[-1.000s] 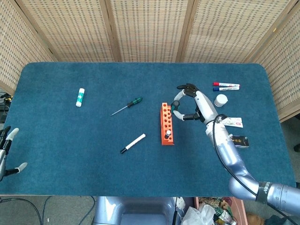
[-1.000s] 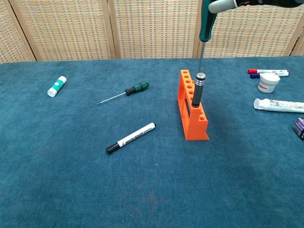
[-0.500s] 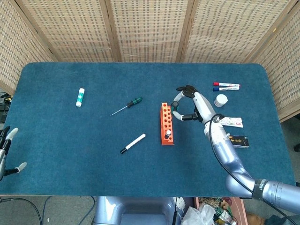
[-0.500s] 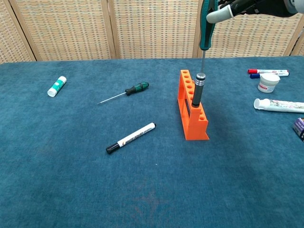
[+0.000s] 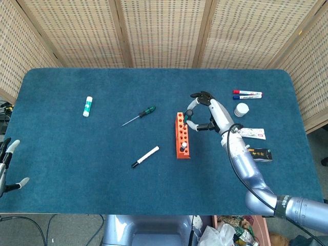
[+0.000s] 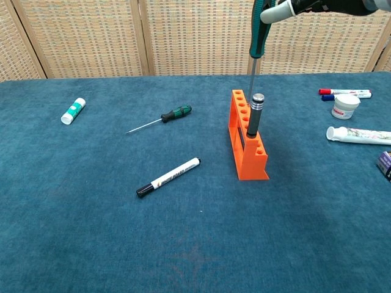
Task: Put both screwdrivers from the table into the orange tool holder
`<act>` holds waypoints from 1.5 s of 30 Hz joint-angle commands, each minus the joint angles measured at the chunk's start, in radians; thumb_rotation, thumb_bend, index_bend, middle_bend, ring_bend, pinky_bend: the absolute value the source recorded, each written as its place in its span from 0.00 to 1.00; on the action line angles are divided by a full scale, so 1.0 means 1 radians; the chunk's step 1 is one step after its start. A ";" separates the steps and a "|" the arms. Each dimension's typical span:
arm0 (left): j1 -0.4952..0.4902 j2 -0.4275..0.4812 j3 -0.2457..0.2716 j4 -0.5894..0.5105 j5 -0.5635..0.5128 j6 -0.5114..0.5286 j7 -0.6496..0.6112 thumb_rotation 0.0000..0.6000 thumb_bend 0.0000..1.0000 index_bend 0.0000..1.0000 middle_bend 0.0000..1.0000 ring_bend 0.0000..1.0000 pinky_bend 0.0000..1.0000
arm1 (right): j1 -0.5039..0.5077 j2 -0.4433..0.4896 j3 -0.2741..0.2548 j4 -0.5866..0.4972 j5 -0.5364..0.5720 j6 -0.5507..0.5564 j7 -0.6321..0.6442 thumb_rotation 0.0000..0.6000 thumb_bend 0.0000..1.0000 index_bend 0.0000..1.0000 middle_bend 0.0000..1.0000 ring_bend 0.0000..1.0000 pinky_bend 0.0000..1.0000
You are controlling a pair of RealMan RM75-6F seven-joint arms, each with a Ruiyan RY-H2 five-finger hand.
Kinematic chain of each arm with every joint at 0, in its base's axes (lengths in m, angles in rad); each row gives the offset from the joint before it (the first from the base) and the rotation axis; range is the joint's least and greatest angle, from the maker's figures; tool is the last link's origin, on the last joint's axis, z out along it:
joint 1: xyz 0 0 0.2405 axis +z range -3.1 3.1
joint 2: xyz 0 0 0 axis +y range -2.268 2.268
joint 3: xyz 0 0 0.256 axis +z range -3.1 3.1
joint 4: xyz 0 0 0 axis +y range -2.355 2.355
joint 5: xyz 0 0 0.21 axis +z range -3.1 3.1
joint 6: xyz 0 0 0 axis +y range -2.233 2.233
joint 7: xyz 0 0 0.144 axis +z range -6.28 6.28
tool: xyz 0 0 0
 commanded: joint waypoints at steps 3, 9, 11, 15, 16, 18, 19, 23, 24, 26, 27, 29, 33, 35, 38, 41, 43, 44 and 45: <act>0.000 0.000 0.000 0.001 -0.001 -0.001 -0.001 1.00 0.00 0.00 0.00 0.00 0.00 | 0.010 0.002 0.004 -0.011 0.008 0.006 -0.008 1.00 0.39 0.65 0.18 0.00 0.04; 0.001 0.002 -0.001 0.000 -0.002 0.001 -0.006 1.00 0.00 0.00 0.00 0.00 0.00 | 0.023 -0.006 -0.001 -0.013 0.021 0.011 -0.022 1.00 0.39 0.65 0.18 0.00 0.04; 0.002 0.002 -0.001 0.001 -0.002 0.002 -0.008 1.00 0.00 0.00 0.00 0.00 0.00 | 0.025 -0.008 -0.004 -0.012 0.024 0.013 -0.026 1.00 0.39 0.65 0.18 0.00 0.04; 0.001 0.003 -0.001 0.001 -0.002 0.001 -0.009 1.00 0.00 0.00 0.00 0.00 0.00 | 0.030 -0.013 -0.011 -0.008 0.028 0.016 -0.034 1.00 0.39 0.65 0.18 0.00 0.04; 0.001 0.002 -0.001 0.002 -0.001 0.001 -0.009 1.00 0.00 0.00 0.00 0.00 0.00 | 0.031 -0.015 -0.012 -0.007 0.030 0.016 -0.036 1.00 0.39 0.65 0.18 0.00 0.04; 0.001 0.002 -0.001 0.002 -0.002 0.001 -0.009 1.00 0.00 0.00 0.00 0.00 0.00 | 0.033 -0.018 -0.015 -0.004 0.031 0.017 -0.037 1.00 0.39 0.65 0.18 0.00 0.04; 0.001 0.002 -0.001 0.002 -0.002 0.002 -0.008 1.00 0.00 0.00 0.00 0.00 0.00 | 0.034 -0.020 -0.016 -0.003 0.031 0.017 -0.038 1.00 0.39 0.65 0.18 0.00 0.04; 0.001 0.001 -0.001 0.002 -0.002 0.001 -0.007 1.00 0.00 0.00 0.00 0.00 0.00 | 0.038 -0.026 -0.020 0.002 0.032 0.018 -0.043 1.00 0.39 0.65 0.18 0.00 0.04; 0.001 0.001 -0.001 0.003 -0.002 0.000 -0.007 1.00 0.00 0.00 0.00 0.00 0.00 | 0.040 -0.029 -0.022 0.004 0.033 0.018 -0.045 1.00 0.39 0.65 0.18 0.00 0.04; 0.000 0.000 -0.001 0.003 -0.003 -0.001 -0.007 1.00 0.00 0.00 0.00 0.00 0.00 | 0.043 -0.033 -0.023 0.009 0.035 0.019 -0.047 1.00 0.39 0.65 0.18 0.00 0.04; 0.000 0.000 -0.001 0.003 -0.004 -0.002 -0.007 1.00 0.00 0.00 0.00 0.00 0.00 | 0.044 -0.035 -0.024 0.012 0.036 0.020 -0.049 1.00 0.39 0.65 0.18 0.00 0.04; 0.000 0.000 -0.001 0.004 -0.004 -0.002 -0.007 1.00 0.00 0.00 0.00 0.00 0.00 | 0.046 -0.037 -0.025 0.016 0.039 0.019 -0.050 1.00 0.39 0.65 0.18 0.00 0.04; -0.001 0.000 -0.001 0.005 -0.004 -0.004 -0.007 1.00 0.00 0.00 0.00 0.00 0.00 | 0.048 -0.043 -0.028 0.024 0.042 0.020 -0.053 1.00 0.39 0.65 0.18 0.00 0.04; -0.001 0.000 -0.001 0.005 -0.005 -0.004 -0.008 1.00 0.00 0.00 0.00 0.00 0.00 | 0.049 -0.045 -0.030 0.027 0.043 0.019 -0.055 1.00 0.39 0.65 0.18 0.00 0.04; -0.001 0.000 -0.002 0.005 -0.005 -0.003 -0.008 1.00 0.00 0.00 0.00 0.00 0.00 | 0.050 -0.049 -0.032 0.034 0.045 0.017 -0.055 1.00 0.39 0.65 0.18 0.00 0.04; -0.002 -0.001 -0.001 0.004 -0.006 -0.005 -0.007 1.00 0.00 0.00 0.00 0.00 0.00 | 0.048 -0.049 -0.032 0.037 0.047 0.013 -0.050 1.00 0.39 0.65 0.18 0.00 0.04; -0.002 -0.001 -0.001 0.005 -0.005 -0.006 -0.006 1.00 0.00 0.00 0.00 0.00 0.00 | 0.047 -0.047 -0.032 0.037 0.045 0.012 -0.049 1.00 0.39 0.65 0.18 0.00 0.04; -0.002 -0.002 0.000 0.005 -0.005 -0.007 -0.005 1.00 0.00 0.00 0.00 0.00 0.00 | 0.046 -0.047 -0.034 0.038 0.043 0.012 -0.051 1.00 0.39 0.65 0.18 0.00 0.04; -0.003 -0.002 0.000 0.005 -0.005 -0.007 -0.005 1.00 0.00 0.00 0.00 0.00 0.00 | 0.046 -0.046 -0.035 0.039 0.042 0.011 -0.052 1.00 0.39 0.65 0.18 0.00 0.04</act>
